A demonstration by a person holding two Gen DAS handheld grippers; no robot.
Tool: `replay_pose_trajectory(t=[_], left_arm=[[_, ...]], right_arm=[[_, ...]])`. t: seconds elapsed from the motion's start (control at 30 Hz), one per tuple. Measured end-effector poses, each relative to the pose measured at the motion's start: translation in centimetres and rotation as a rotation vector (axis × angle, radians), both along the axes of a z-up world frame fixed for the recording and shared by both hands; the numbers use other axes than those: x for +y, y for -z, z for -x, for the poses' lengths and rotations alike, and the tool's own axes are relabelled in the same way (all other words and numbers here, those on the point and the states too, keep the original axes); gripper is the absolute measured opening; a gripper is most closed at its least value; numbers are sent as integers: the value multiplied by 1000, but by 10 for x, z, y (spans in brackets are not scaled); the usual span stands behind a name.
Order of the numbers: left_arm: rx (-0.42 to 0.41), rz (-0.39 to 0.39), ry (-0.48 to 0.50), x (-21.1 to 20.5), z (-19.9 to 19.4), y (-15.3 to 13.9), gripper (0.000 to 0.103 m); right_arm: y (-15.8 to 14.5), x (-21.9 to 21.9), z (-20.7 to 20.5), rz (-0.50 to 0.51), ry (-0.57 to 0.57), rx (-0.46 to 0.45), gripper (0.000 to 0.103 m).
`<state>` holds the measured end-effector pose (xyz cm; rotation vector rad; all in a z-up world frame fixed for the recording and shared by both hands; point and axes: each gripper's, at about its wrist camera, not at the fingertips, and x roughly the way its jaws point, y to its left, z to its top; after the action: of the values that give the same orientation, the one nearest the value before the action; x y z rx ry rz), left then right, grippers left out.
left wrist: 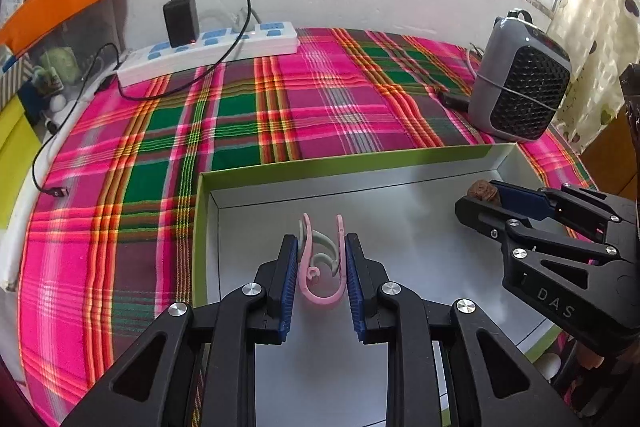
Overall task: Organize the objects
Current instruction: 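Carry the pink clip and the walnut over the white tray with both grippers, then open the left gripper to drop the pink clip while the right gripper releases the walnut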
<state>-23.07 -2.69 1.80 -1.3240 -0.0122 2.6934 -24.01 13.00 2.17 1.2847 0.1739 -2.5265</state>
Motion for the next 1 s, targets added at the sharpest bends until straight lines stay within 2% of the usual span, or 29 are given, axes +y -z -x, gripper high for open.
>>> replay_pose_trajectory(t=[0.5,0.63,0.83,0.9,0.97,1.0], left_arm=[[0,44,-11,2,4,2,21],[-8,43,-13,0,5,3,27],[-8,43,-12,1,4,3,29],[-8,42,-12,2,4,3,29],[-8,40,-12,2,4,3,30],[-9,40,-12,2,4,3,30]], right_arm=[[4,-4,2,-27,8,1,33],[4,-5,1,-31,9,1,33],[5,-5,3,-25,17,-3,33],[4,-4,2,-25,22,-2,35],[4,-4,3,-21,28,-3,45],[4,-3,3,-16,29,-4,46]])
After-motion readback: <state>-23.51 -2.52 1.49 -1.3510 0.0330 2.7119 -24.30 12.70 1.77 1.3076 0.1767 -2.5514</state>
